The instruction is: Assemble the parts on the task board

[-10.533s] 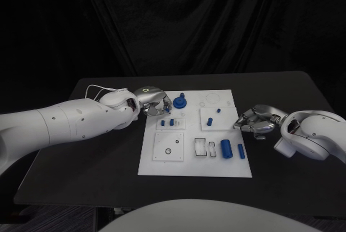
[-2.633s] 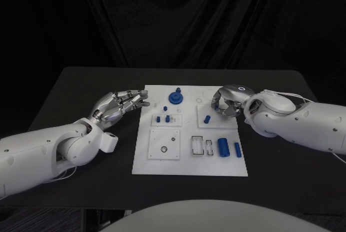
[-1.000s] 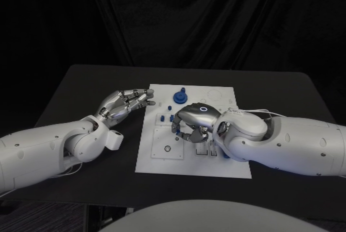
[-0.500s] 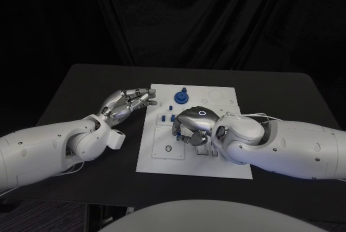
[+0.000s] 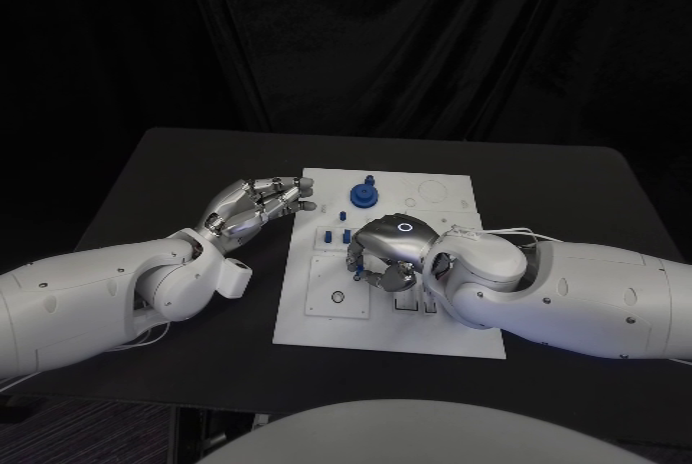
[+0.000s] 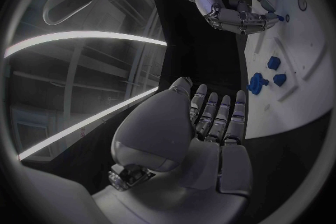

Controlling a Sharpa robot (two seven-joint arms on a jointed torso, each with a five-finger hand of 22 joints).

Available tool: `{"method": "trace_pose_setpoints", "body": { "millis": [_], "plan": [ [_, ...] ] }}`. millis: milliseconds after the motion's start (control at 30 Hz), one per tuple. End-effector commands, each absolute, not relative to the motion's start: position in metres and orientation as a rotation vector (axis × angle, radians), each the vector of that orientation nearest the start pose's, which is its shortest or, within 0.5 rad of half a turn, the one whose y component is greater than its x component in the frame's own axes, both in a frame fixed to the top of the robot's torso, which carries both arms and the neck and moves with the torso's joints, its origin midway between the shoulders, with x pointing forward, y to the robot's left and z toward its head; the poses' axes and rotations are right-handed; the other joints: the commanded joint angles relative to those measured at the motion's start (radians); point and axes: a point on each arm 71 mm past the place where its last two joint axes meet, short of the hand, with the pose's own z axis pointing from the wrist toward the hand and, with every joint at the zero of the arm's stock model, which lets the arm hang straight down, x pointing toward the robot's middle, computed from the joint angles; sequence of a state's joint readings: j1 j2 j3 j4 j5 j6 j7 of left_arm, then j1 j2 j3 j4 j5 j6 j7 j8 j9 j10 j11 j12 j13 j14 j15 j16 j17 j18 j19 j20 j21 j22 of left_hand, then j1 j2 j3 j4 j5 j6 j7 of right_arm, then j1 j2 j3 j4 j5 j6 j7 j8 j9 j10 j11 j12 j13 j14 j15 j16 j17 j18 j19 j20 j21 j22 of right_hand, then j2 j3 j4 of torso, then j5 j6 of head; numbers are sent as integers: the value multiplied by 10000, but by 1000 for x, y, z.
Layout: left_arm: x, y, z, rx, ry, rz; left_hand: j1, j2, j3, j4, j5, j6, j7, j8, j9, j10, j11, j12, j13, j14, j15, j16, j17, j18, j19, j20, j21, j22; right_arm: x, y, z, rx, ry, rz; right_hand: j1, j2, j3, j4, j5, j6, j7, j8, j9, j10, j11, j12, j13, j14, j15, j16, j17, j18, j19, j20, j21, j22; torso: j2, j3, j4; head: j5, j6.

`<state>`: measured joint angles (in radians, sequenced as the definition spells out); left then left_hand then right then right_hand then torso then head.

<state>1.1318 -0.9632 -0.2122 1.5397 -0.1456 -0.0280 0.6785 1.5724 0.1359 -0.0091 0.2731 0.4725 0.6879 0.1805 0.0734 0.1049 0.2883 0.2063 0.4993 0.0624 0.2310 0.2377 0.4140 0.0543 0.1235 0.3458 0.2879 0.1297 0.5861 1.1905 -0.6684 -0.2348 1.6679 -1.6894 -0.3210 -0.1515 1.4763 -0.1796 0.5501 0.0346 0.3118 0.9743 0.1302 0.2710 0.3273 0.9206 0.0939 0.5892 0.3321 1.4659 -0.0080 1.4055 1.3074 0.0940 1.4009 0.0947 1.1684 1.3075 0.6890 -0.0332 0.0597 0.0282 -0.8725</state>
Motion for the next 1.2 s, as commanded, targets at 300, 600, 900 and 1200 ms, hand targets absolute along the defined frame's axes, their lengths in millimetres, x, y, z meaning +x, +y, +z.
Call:
{"method": "trace_pose_setpoints", "body": {
  "millis": [300, 600, 900, 1200],
  "plan": [
    [432, 249, -234, -8205, 13355, -18754, 23, 57, 52, 44, 72, 17, 27, 44, -18, 17, 93, 63, -4, 45, 28, 47, 20, -32, 28, 20, 47, 8, 400, -74, -240, -5965, 16915, 8002, -43, -10, -35, -28, -2, 28, 16, -30, 14, 388, -309, 47, 9, 259, -45, -3, 480, -45, 3, -23, 13, 1456, -1, -6, 7, 27, -2],
    [433, 249, -235, -8213, 13389, -18741, 36, 68, 73, 48, 80, 23, 23, 47, -22, 38, 110, 94, 1, 83, 54, 97, 26, -54, 41, 20, 54, 9, 398, -72, -241, -6014, 16960, 8066, -43, -10, -35, -28, -2, 28, 16, -30, 14, 388, -309, 47, 9, 259, -45, -3, 480, -45, 3, -23, 13, 1456, 2, -1, 13, 52, -2],
    [433, 249, -235, -8234, 13440, -18719, 39, 69, 77, 49, 82, 20, 23, 48, -24, 42, 114, 100, 2, 90, 57, 106, 27, -59, 44, 20, 56, 9, 398, -72, -243, -6059, 17053, 8035, -45, -2, -41, -30, -7, 33, 15, -31, 21, 407, -313, 49, 9, 261, -48, -1, 480, -49, 12, -25, 32, 1462, -1, -6, 2, 98, -2],
    [433, 248, -236, -8252, 13483, -18720, 46, 71, 86, 49, 86, 7, 27, 47, -28, 39, 120, 96, 1, 102, 68, 125, 28, -69, 50, 20, 59, 10, 400, -74, -245, -6054, 17246, 7797, -38, 2, -45, -41, -9, 32, 11, -36, 27, 420, -317, 47, 7, 257, -51, -14, 463, -41, -1, -27, -3, 1451, -1, -3, 13, 79, -2]
  ]
}}
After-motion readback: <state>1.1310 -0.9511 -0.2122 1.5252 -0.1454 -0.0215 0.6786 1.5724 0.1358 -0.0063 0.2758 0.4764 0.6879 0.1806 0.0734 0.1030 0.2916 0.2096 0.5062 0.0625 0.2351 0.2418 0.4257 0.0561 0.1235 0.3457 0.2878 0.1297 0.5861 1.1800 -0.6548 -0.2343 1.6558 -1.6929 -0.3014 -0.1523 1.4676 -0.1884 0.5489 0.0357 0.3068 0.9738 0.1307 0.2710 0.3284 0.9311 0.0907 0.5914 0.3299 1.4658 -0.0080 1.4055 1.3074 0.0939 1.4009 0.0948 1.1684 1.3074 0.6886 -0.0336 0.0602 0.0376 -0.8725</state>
